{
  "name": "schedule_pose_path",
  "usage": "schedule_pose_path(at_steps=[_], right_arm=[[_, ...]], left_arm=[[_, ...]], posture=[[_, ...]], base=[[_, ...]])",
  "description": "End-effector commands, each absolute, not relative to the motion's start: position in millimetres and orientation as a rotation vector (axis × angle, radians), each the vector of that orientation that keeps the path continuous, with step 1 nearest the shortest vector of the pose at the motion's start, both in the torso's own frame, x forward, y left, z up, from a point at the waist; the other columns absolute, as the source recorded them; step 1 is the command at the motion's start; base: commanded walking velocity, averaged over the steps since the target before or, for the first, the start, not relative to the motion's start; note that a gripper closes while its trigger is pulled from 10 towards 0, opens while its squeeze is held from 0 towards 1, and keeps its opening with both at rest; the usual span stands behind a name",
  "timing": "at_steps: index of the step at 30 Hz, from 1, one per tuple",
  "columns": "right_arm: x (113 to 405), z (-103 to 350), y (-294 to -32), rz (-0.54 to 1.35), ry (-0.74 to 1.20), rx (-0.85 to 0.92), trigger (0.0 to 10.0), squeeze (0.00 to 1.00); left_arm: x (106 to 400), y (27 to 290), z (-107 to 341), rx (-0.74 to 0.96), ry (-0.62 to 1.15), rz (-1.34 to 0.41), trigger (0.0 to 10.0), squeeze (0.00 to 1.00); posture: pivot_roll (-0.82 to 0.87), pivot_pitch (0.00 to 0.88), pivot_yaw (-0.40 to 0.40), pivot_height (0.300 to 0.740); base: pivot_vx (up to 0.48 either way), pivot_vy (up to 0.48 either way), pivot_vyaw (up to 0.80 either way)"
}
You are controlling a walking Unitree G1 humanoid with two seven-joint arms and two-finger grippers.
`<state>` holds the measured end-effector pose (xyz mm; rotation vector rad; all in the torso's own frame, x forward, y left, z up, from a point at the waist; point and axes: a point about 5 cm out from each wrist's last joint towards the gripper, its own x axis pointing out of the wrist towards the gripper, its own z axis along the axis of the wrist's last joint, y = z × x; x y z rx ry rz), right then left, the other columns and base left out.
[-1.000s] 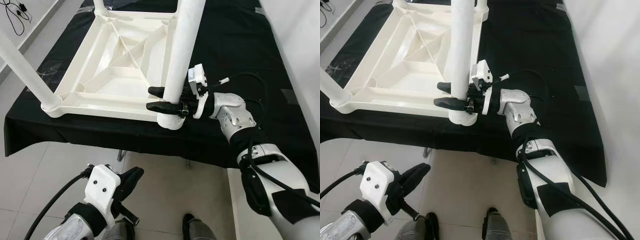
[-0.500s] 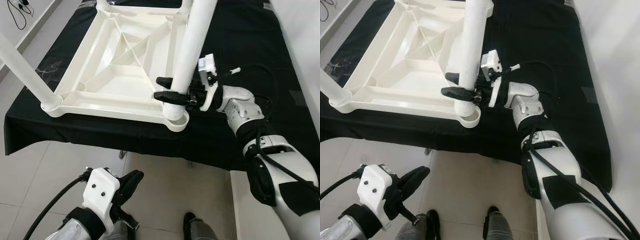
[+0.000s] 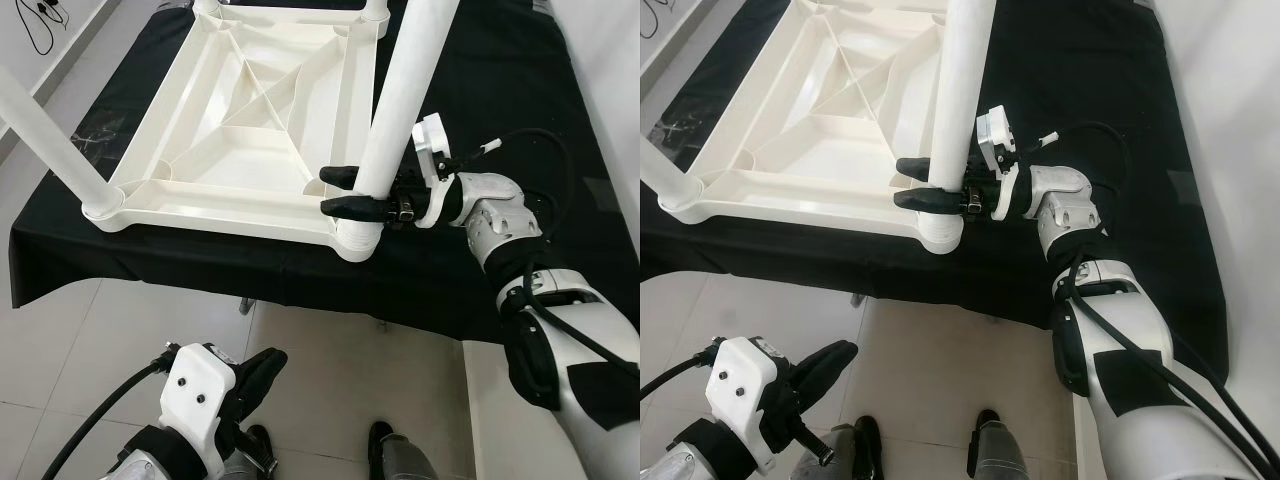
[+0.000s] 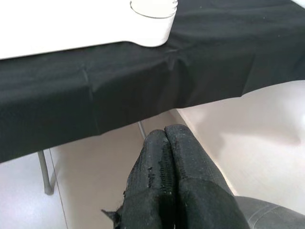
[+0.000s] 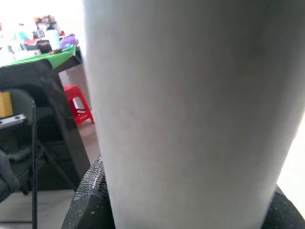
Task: Building children table
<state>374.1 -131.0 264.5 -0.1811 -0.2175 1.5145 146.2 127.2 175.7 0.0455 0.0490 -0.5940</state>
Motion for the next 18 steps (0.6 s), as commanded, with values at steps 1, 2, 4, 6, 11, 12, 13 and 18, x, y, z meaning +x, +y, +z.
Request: schedule_pose_path(at_steps=[1,2,4,6,11,12,13,18], right_arm=[[371.3,253.8,-124.8,1.561,-0.174,-0.238,10.0,0.00],[371.3,253.8,-124.8,1.561,-0.174,-0.238,10.0,0.00],[371.4,252.2,-122.5,1.557,-0.171,-0.267,10.0,0.00],[373.1,253.2,-121.4,1.532,-0.167,-0.295,10.0,0.00],[376.9,260.3,-124.8,1.481,-0.167,-0.307,10.0,0.00],[376.9,260.3,-124.8,1.481,-0.167,-0.307,10.0,0.00],[377.6,262.1,-125.6,1.471,-0.168,-0.307,10.0,0.00],[378.7,267.0,-128.6,1.457,-0.178,-0.297,10.0,0.00]], left_arm=[[141.8,128.0,175.9,0.049,0.072,-0.603,10.0,0.00],[141.8,128.0,175.9,0.049,0.072,-0.603,10.0,0.00],[141.6,127.7,176.1,0.048,0.073,-0.604,10.0,0.00],[141.4,127.3,176.5,0.047,0.074,-0.605,10.0,0.00],[140.9,127.3,176.9,0.045,0.074,-0.602,10.0,0.00],[140.9,127.3,176.9,0.045,0.074,-0.602,10.0,0.00],[140.8,127.4,177.0,0.045,0.074,-0.601,10.0,0.00],[140.6,127.3,177.1,0.045,0.075,-0.601,10.0,0.00]], posture=[[0.12,0.362,0.019,0.740],[0.12,0.362,0.019,0.740],[0.12,0.362,0.019,0.740],[0.12,0.363,0.016,0.740],[0.12,0.363,0.011,0.740],[0.12,0.363,0.011,0.740],[0.12,0.363,0.011,0.740],[0.12,0.363,0.012,0.740]], base=[[0.000,0.000,0.00],[0.000,0.000,0.00],[0.000,0.000,0.00],[0.000,0.000,0.00],[0.000,0.000,0.00],[0.000,0.000,0.00],[0.000,0.000,0.00],[0.000,0.000,0.00]])
